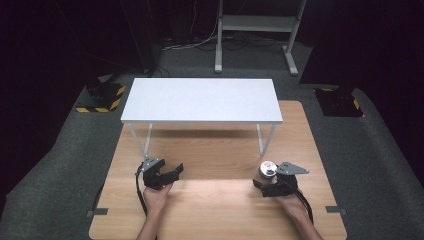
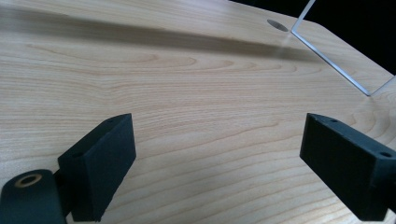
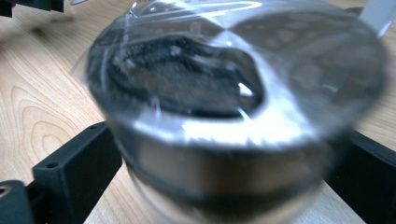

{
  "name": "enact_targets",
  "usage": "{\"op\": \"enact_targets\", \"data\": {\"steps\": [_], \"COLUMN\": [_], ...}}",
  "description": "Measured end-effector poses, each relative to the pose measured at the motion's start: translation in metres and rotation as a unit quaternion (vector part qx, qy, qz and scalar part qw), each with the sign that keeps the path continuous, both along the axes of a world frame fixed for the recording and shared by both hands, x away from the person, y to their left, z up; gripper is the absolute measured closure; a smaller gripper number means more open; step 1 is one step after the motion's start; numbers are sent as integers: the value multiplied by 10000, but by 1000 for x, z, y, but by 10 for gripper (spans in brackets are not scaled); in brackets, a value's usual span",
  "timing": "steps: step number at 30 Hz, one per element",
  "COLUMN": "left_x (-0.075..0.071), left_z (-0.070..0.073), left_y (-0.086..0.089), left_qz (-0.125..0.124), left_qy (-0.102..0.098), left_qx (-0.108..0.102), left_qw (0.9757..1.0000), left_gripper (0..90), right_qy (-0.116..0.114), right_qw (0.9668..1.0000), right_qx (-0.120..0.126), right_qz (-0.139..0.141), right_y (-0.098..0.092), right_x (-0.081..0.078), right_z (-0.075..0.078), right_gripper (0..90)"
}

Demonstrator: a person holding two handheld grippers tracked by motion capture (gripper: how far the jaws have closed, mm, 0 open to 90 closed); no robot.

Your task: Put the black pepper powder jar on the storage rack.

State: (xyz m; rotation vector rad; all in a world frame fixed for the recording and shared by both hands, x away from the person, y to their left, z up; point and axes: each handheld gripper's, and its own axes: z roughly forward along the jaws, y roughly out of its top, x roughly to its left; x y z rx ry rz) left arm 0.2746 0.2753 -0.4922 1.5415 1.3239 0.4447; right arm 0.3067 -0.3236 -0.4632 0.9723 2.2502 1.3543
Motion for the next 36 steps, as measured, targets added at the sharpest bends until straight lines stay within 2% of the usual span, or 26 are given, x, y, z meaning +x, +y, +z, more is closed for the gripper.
{"op": "enact_targets", "data": {"steps": [8,11,16,28,36], "left_x": [0,0,0,1,1], "left_z": [0,0,0,2,2], "left_y": [-1,-1,-1,-2,-3], "left_qz": [8,1,-4,-39,-28], "left_qy": [9,5,10,37,44], "left_qx": [24,23,25,77,78], "left_qw": [10000,10000,10000,10000,10000], "left_gripper": [106,107,106,107,106], "right_qy": [28,96,49,-44,7], "right_qw": [10000,9999,10000,9999,9998], "right_qx": [-62,-69,-51,-127,-132], "right_qz": [-2,-18,-68,-81,-135], "right_y": [8,10,10,11,13], "right_x": [5,7,5,2,2], "right_z": [-1,-1,-1,-1,1], "right_gripper": [125,184,293,305,306]}}
